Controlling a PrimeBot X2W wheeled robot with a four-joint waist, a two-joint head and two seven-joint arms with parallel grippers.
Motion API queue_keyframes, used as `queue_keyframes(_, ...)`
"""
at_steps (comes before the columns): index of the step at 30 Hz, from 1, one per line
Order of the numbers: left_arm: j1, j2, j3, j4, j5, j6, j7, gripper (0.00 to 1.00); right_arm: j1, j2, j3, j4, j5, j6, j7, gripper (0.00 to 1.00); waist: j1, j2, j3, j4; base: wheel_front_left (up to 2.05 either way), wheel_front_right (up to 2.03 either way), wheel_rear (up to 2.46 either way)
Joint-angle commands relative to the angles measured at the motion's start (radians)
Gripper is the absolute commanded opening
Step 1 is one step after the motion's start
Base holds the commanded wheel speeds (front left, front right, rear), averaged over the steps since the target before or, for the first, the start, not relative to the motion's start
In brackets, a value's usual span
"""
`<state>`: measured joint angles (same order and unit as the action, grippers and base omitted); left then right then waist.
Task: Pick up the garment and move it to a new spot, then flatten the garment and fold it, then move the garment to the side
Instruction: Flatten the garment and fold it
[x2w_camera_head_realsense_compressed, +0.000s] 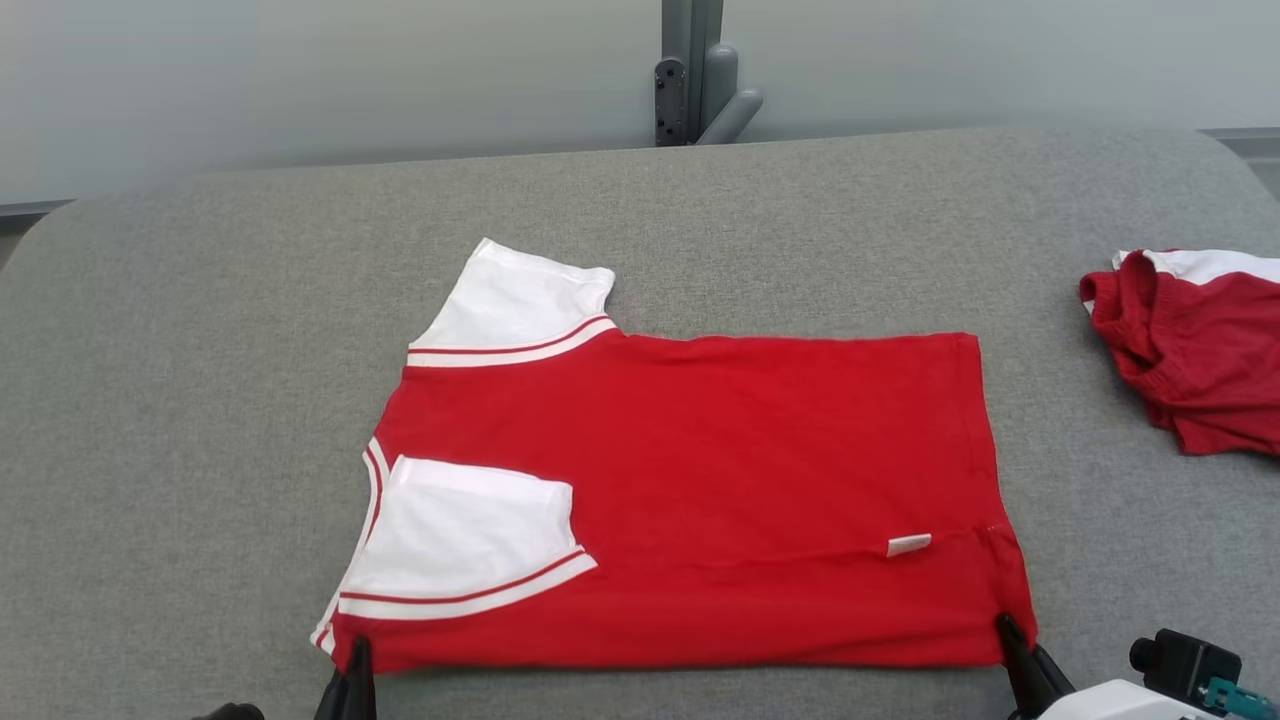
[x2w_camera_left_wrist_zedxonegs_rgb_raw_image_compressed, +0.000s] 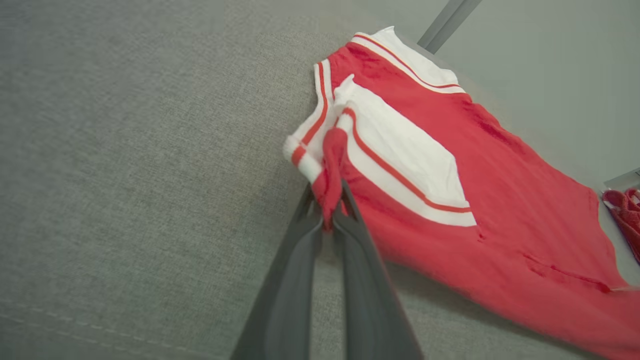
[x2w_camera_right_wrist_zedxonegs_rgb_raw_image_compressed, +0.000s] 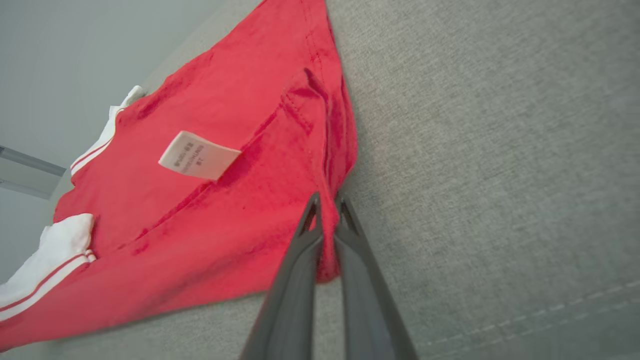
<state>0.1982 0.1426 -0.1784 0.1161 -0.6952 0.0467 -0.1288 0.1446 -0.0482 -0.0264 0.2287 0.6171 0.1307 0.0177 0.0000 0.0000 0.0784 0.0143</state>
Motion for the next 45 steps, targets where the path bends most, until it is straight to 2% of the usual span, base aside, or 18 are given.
queue_keyframes(1,0.015,0.002,0.000,-0.003,-0.010,0.006,0.004,0.00,0.015,-0.004,-0.003,-0.012,0.008,0.000,0.005,0.00,0.0000,0.0000,0.000,-0.002,0.00,0.00,0.00)
queue_keyframes(3,0.025,0.003,-0.004,0.000,-0.008,0.012,0.011,0.00,0.027,-0.004,-0.009,-0.022,0.001,0.000,0.006,0.02,0.0000,0.0000,-0.001,-0.005,0.00,0.00,0.00)
queue_keyframes(5,0.026,0.002,-0.004,0.005,-0.010,0.018,0.015,0.00,0.031,-0.004,-0.013,-0.023,-0.006,0.000,0.011,0.44,0.0000,0.0000,-0.002,-0.008,0.00,0.00,0.00)
queue_keyframes(6,0.027,0.000,-0.001,0.009,-0.014,0.023,0.020,0.00,0.029,-0.004,-0.012,-0.028,-0.003,0.000,0.007,1.00,0.0000,0.0000,-0.001,-0.011,0.00,0.00,0.00)
queue_keyframes(7,0.027,-0.001,-0.001,0.013,-0.017,0.027,0.025,0.00,0.027,-0.004,-0.014,-0.028,-0.006,0.000,0.006,1.00,0.0000,0.0000,-0.001,-0.015,0.00,0.00,0.00)
queue_keyframes(9,0.026,0.003,-0.001,0.017,-0.025,0.030,0.038,0.40,0.027,-0.005,-0.024,-0.033,-0.018,0.000,-0.001,1.00,0.0000,0.0000,0.001,-0.022,0.00,0.00,0.00)
queue_keyframes(10,0.027,0.008,0.002,0.019,-0.025,0.031,0.039,0.65,0.026,-0.004,-0.027,-0.037,-0.023,0.000,-0.002,1.00,0.0000,0.0000,0.003,-0.027,0.00,0.00,0.00)
queue_keyframes(11,0.029,0.017,0.007,0.022,-0.019,0.035,0.034,1.00,0.028,-0.003,-0.031,-0.041,-0.023,0.000,-0.003,1.00,0.0000,0.0000,0.006,-0.032,0.00,0.00,0.00)
queue_keyframes(19,-0.070,0.109,0.042,0.044,0.032,0.032,0.026,1.00,-0.002,-0.004,-0.082,-0.108,-0.107,0.000,-0.015,1.00,0.0000,0.0000,0.038,-0.094,0.00,0.00,0.00)
queue_keyframes(24,-0.232,0.178,0.020,0.043,0.078,0.014,0.084,1.00,-0.043,-0.003,-0.084,-0.175,-0.189,0.000,-0.028,1.00,0.0000,0.0000,0.073,-0.136,0.00,0.00,0.00)
queue_keyframes(25,-0.232,0.178,0.020,0.043,0.078,0.014,0.084,1.00,-0.043,-0.003,-0.084,-0.175,-0.189,0.000,-0.028,1.00,0.0000,0.0000,0.073,-0.136,0.00,0.00,0.00)
queue_keyframes(30,-0.439,0.218,-0.026,0.081,0.122,-0.012,0.171,1.00,-0.100,-0.003,-0.038,-0.232,-0.237,0.000,-0.022,1.00,0.0000,0.0000,0.132,-0.185,0.00,0.00,0.00)
queue_keyframes(42,-0.871,0.231,-0.121,0.385,0.204,-0.080,0.282,1.00,-0.170,-0.002,0.091,-0.367,-0.254,0.000,-0.019,1.00,0.0000,0.0000,0.317,-0.264,0.00,0.00,0.00)
queue_keyframes(45,-0.968,0.257,-0.118,0.465,0.214,-0.084,0.311,1.00,-0.190,-0.002,0.119,-0.387,-0.247,0.000,-0.034,1.00,0.0000,0.0000,0.378,-0.283,0.00,0.00,0.00)
